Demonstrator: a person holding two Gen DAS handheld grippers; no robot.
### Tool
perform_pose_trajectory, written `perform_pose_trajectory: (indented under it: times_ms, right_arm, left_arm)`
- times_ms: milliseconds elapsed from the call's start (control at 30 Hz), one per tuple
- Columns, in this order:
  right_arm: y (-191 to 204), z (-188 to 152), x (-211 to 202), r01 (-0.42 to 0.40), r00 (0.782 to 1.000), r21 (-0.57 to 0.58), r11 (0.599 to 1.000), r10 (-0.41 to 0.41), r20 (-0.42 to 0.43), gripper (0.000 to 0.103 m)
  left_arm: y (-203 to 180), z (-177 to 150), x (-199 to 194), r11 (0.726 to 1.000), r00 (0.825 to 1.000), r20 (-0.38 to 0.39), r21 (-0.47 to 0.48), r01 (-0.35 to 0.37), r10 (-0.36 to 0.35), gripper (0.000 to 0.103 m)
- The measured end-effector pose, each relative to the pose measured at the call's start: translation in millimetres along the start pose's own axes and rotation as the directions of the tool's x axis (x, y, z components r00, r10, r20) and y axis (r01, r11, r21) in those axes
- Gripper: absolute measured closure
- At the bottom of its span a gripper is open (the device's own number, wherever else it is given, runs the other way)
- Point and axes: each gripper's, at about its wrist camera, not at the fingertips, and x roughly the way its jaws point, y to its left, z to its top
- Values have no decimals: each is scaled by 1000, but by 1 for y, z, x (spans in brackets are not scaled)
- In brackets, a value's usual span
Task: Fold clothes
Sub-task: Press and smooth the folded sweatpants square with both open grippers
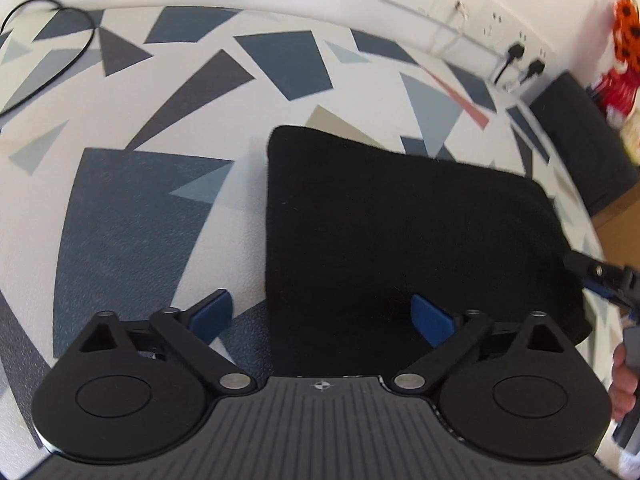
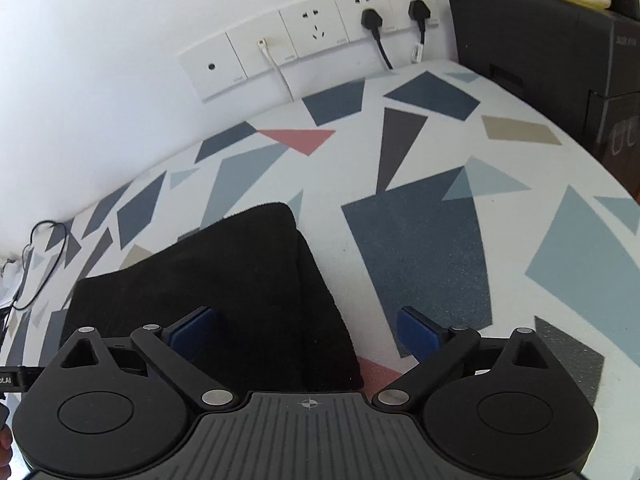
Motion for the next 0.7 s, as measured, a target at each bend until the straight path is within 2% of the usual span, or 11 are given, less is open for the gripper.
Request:
perform_pose_trajectory:
  times_ms: [100, 167, 267, 700]
  right_arm:
    - [5, 0, 13, -13, 999, -33, 999, 11, -33, 4]
    - [13, -3, 20, 13, 998, -92, 996, -19, -60, 3]
    - [21, -8, 24, 40, 997, -159, 987, -49, -56, 1]
    - [27, -13, 28, 77, 996, -202, 976, -84, -24, 1]
  left_arm:
    - [-10, 1, 4, 998, 998, -7, 18, -63, 63, 0]
    - [-15, 1, 7, 995, 996, -8, 33, -93, 94, 0]
    - [-21, -1, 9, 988, 991, -1, 74, -134, 134, 0]
    - [-21, -1, 10, 988, 991, -1, 81, -134, 135, 0]
